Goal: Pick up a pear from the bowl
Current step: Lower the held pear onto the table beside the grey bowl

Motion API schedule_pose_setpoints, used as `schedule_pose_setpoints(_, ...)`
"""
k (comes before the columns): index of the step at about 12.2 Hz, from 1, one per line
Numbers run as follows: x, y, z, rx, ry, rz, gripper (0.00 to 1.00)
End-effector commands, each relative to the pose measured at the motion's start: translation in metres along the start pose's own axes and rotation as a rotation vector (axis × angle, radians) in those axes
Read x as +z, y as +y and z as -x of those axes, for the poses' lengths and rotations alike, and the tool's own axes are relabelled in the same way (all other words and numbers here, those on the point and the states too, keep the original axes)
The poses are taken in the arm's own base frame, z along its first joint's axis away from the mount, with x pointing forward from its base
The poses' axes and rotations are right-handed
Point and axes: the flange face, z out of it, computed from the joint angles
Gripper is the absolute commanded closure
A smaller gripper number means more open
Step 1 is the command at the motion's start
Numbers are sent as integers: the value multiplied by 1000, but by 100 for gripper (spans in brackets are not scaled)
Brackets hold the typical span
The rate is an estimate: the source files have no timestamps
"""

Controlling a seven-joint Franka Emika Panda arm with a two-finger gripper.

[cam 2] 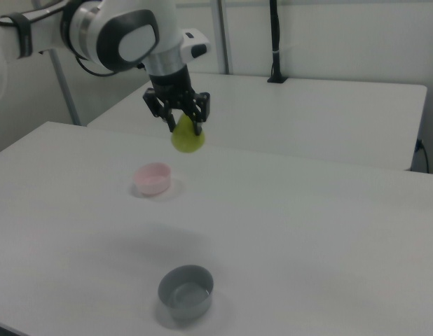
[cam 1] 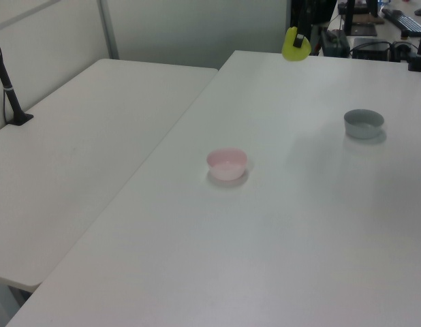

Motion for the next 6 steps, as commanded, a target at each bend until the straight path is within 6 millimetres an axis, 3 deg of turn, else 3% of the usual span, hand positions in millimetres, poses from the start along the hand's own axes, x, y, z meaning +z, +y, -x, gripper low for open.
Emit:
schedule_pose_setpoints(1, 52, 28, -12, 25, 41, 28, 100)
schedule_pose_setpoints(4, 89, 63, -14, 62, 91, 41, 100)
schedule_pose_setpoints(6, 116, 76, -14, 51, 97, 49, 100)
